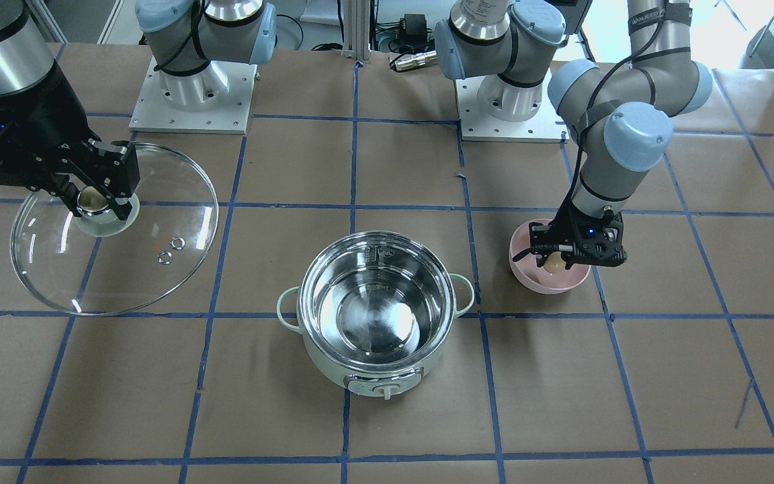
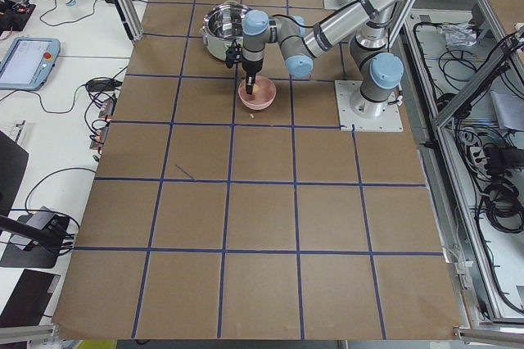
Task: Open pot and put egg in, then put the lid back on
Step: 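Lift the egg with the left gripper and carry it over the pot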
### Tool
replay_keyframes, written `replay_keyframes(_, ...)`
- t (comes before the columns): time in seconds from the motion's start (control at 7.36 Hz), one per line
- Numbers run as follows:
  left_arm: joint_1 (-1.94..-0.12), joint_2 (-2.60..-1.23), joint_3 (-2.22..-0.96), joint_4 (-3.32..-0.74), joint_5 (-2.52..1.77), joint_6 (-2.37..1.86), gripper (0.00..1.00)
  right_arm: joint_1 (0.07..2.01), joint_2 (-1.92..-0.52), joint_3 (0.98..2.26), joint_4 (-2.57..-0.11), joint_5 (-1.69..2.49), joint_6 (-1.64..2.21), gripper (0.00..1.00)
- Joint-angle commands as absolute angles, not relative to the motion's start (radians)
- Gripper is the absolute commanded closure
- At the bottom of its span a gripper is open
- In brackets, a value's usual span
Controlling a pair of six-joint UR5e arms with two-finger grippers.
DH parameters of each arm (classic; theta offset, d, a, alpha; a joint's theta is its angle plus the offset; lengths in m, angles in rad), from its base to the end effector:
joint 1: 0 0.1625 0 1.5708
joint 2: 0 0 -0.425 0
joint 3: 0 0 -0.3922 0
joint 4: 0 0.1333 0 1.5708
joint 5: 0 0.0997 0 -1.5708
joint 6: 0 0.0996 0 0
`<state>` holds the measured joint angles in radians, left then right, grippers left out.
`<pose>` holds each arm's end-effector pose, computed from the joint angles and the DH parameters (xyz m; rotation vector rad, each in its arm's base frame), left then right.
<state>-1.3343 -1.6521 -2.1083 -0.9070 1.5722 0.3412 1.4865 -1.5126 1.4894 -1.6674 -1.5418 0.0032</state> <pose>-0.0221 -0.4765 0.2636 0.1636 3.1224 -0.0668 0.0913 -0.5373 0.5089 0.1334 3.1090 -0.1883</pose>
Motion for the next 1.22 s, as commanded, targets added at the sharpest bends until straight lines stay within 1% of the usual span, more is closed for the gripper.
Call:
replay_keyframes(0.0,-1.348,-1.591,-1.976,-1.145,1.571,0.319,0.98,1.486,-1.513,1.489,-1.667,-1.542,0.003,0.69)
replay_keyframes(0.14,-1.367,-1.6,-1.93,-1.167,1.568,0.266,0.97,1.486,-1.513,1.489,-1.667,-1.542,0.003,0.69)
replay_keyframes(0.41,-1.518,-1.64,-1.829,-1.164,1.568,0.081,0.97,1.486,-1.513,1.489,-1.667,-1.542,0.003,0.69)
replay_keyframes(0.54,-1.601,-1.704,-1.753,-1.163,1.562,-0.058,0.97,1.486,-1.513,1.489,-1.667,-1.542,0.003,0.69)
replay_keyframes(0.81,-1.759,-1.877,-1.553,-1.158,1.572,-0.188,0.97,1.486,-1.513,1.489,-1.667,-1.542,0.003,0.68)
replay_keyframes(0.95,-1.835,-1.941,-1.511,-1.151,1.589,-0.28,0.97,1.488,-1.513,1.489,-1.667,-1.542,0.005,0.68)
replay_keyframes(1.09,-1.868,-1.972,-1.502,-1.15,1.63,-0.294,0.97,1.488,-1.513,1.494,-1.667,-1.542,0.005,0.68)
